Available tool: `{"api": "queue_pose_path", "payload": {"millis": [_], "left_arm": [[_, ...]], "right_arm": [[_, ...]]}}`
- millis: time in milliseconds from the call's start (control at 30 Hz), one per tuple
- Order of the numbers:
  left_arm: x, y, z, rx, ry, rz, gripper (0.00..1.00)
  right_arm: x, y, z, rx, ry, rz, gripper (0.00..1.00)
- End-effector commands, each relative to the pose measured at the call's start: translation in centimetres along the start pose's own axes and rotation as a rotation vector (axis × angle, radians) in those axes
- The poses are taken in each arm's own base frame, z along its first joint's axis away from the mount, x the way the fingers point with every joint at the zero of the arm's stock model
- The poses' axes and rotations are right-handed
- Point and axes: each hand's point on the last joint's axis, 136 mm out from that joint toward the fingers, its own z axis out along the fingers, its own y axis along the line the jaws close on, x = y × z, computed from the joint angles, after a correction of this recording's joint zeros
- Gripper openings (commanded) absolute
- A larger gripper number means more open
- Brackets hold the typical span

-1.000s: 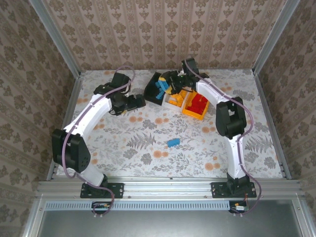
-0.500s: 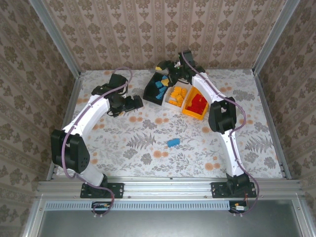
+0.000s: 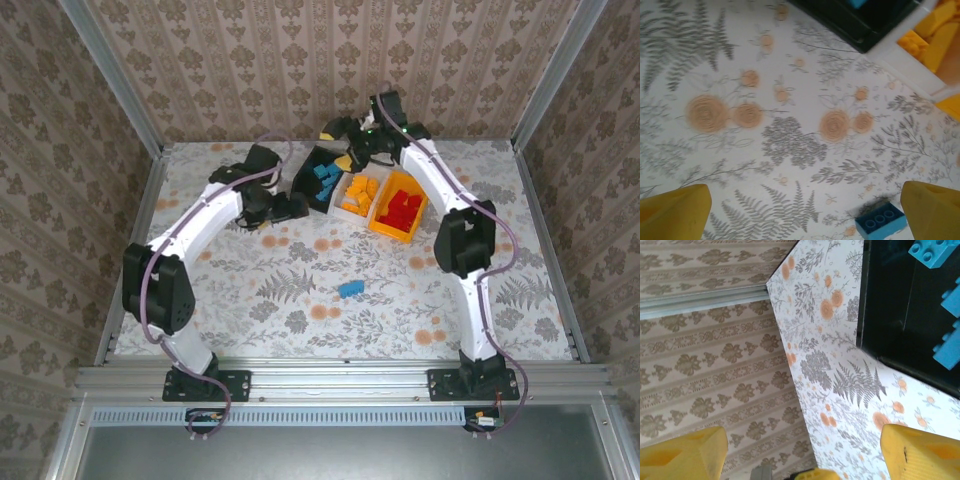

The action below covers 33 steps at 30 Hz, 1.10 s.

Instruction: Sort the legos into containers by color

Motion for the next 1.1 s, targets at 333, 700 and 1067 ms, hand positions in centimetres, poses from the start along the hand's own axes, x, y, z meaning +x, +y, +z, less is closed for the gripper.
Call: {"api": "queue_pose_path", "payload": {"millis": [333,700,1067], "left_arm": [[5.7,-8.0,1.9,-0.008,0.115,0.422,1.00],[11.6,-10.7,4.8,-0.028,0.249,0.621,0.99],[18.9,-12.6,7.9,0.012,0.395,0.934,0.96]], "right_arm": [[3.7,-8.9,-11.9,0.300,-0.046,-0.164,0.81],[8.2,-18.4,-15.3,0.455,0.003,-0.101,0.82],[8.7,-19.6,-16.1,0.448,-0.018,-0.050,0.82]]}}
